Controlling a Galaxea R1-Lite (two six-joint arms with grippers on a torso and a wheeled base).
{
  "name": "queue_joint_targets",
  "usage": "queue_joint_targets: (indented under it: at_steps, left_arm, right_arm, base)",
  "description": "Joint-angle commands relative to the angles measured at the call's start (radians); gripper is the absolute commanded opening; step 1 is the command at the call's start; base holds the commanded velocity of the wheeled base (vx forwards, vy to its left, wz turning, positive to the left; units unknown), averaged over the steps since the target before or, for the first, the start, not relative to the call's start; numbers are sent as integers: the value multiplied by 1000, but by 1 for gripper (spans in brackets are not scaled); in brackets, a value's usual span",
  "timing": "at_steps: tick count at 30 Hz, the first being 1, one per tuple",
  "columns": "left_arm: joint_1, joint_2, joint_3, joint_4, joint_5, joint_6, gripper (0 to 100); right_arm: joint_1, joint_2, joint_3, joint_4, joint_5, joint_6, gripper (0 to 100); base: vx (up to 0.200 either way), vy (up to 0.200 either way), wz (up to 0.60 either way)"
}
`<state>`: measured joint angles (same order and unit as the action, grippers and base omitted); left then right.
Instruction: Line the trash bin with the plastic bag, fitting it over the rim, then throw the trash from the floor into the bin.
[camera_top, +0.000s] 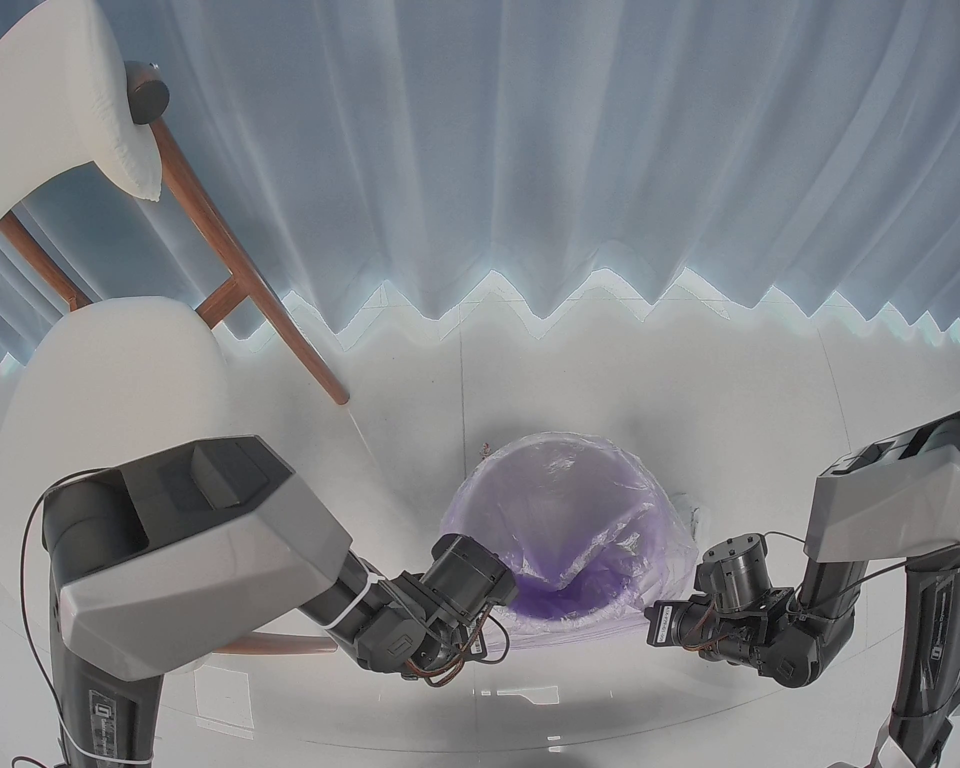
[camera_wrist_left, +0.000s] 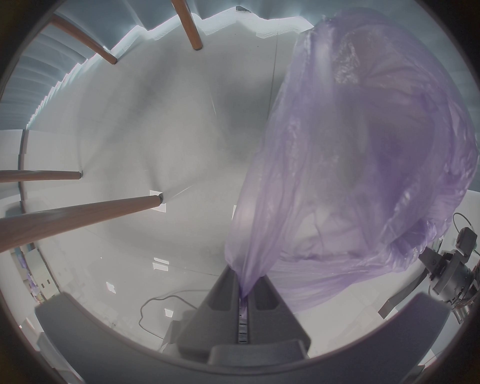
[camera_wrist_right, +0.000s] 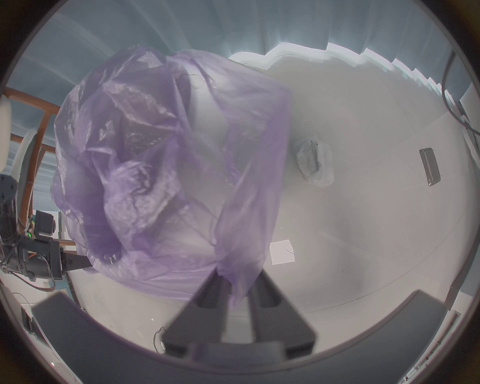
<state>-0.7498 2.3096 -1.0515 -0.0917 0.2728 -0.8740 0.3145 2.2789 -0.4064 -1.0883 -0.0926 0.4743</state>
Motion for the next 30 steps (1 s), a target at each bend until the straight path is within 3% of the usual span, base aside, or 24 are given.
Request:
queue_joint_targets:
  at_steps: [1,7,10,13,15,19,22,23,28,30]
  left_arm:
    - [3,-1,1,-3,-1,0,100]
    - [-22,-148,79,-6,17,-8,100]
    - [-31,-226,131,-8,13,-6,100]
    - [-48,-358,229,-46,5,-11,100]
    - [-48,-387,258,-68,2,-11,100]
    - [-34,-550,439,-267,-52,0,100]
    - [-28,-593,485,-361,-75,-6,100]
    - [-26,-625,518,-462,-98,-14,100]
    - [-34,-673,616,-646,-112,4,100]
    - [-33,-697,650,-737,-112,44,100]
  right_arm:
    - [-2,4,14,-5,4,1,100]
    - [9,-121,113,-35,17,-2,100]
    - [8,-182,164,-36,59,1,100]
    - [-12,-305,255,-36,154,10,100]
    - [-18,-331,276,-38,168,12,100]
    - [-57,-469,362,-88,274,14,100]
    - [-77,-498,371,-120,312,12,100]
    - [-98,-516,373,-151,340,12,100]
    - [-149,-527,382,-214,346,12,100]
    - [-209,-541,388,-236,344,12,100]
  base:
    - [0,0,0]
    - [0,0,0]
    - [0,0,0]
    - [0,0,0]
    - [0,0,0]
    - [0,0,0]
    - [0,0,0]
    - [0,0,0]
    - [0,0,0]
    - [0,0,0]
